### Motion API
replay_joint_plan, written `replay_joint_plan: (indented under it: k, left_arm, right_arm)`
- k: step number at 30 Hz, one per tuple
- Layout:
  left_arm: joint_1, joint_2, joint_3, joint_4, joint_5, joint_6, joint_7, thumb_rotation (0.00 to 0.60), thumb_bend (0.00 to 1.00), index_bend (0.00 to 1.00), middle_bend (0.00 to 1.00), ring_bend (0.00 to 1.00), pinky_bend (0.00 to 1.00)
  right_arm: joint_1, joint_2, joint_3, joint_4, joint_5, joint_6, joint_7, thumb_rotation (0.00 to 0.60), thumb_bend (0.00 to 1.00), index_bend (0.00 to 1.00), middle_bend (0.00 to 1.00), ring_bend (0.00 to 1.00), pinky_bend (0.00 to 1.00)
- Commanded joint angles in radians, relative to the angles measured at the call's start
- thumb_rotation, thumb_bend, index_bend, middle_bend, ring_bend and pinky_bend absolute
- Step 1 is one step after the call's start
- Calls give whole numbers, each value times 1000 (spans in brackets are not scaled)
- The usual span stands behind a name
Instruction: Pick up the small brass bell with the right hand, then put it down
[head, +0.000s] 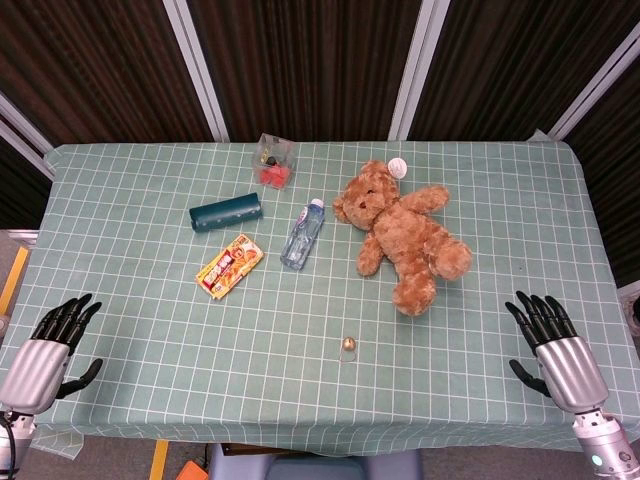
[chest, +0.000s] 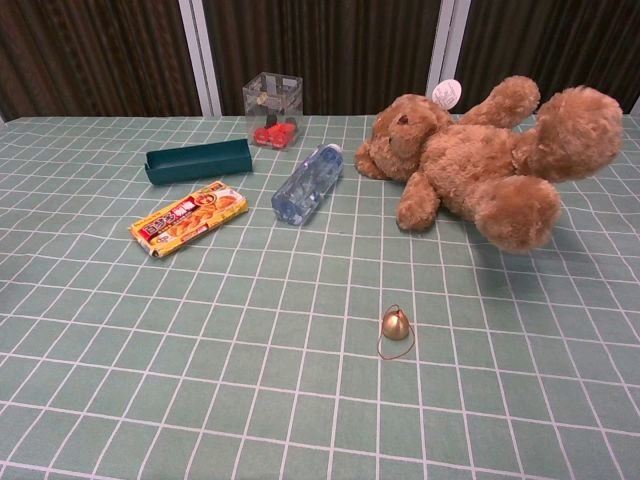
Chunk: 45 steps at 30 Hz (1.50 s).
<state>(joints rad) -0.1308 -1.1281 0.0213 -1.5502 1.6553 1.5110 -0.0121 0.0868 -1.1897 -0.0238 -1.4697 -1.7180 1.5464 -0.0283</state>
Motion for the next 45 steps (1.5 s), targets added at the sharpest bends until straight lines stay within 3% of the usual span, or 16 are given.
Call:
replay_joint_plan:
  k: [1, 9, 17, 22, 31, 38, 45]
  left_arm:
    - [11, -11, -11, 10, -13, 19, 40, 600, 327, 0, 0, 0, 132]
    - [10, -24, -19, 14, -4, 33, 54, 600, 327, 0, 0, 0, 136]
    - [24, -21, -35, 7, -39, 50, 72, 600, 328, 0, 0, 0, 137]
    - [28, -19, -34, 5, -28, 60, 65, 600, 330, 0, 0, 0, 137]
    - [25, -9, -45, -9, -71, 32, 71, 600, 351, 0, 0, 0, 136]
    - [27, -7, -45, -8, -69, 34, 63, 600, 349, 0, 0, 0, 136]
    - [28, -7, -47, -8, -67, 38, 53, 600, 352, 0, 0, 0, 136]
  right_arm:
    - [3, -4, 3, 3, 1, -2, -23, 600, 347, 0, 0, 0, 0]
    - [56, -18, 0, 9, -29, -74, -49, 600, 344, 0, 0, 0, 0]
    - [291, -23, 37, -83, -115, -360, -191, 600, 345, 0, 0, 0, 0]
    - [436, -93, 86, -105, -67, -563, -227, 600, 344, 0, 0, 0, 0]
    - [561, -203, 110, -87, 22, -748, -330, 600, 345, 35, 0, 0, 0]
    - [597, -270, 113, -48, 96, -797, -411, 600, 345, 228, 0, 0, 0]
    - [614, -316, 105, 5, 127, -784, -394, 600, 348, 470, 0, 0, 0]
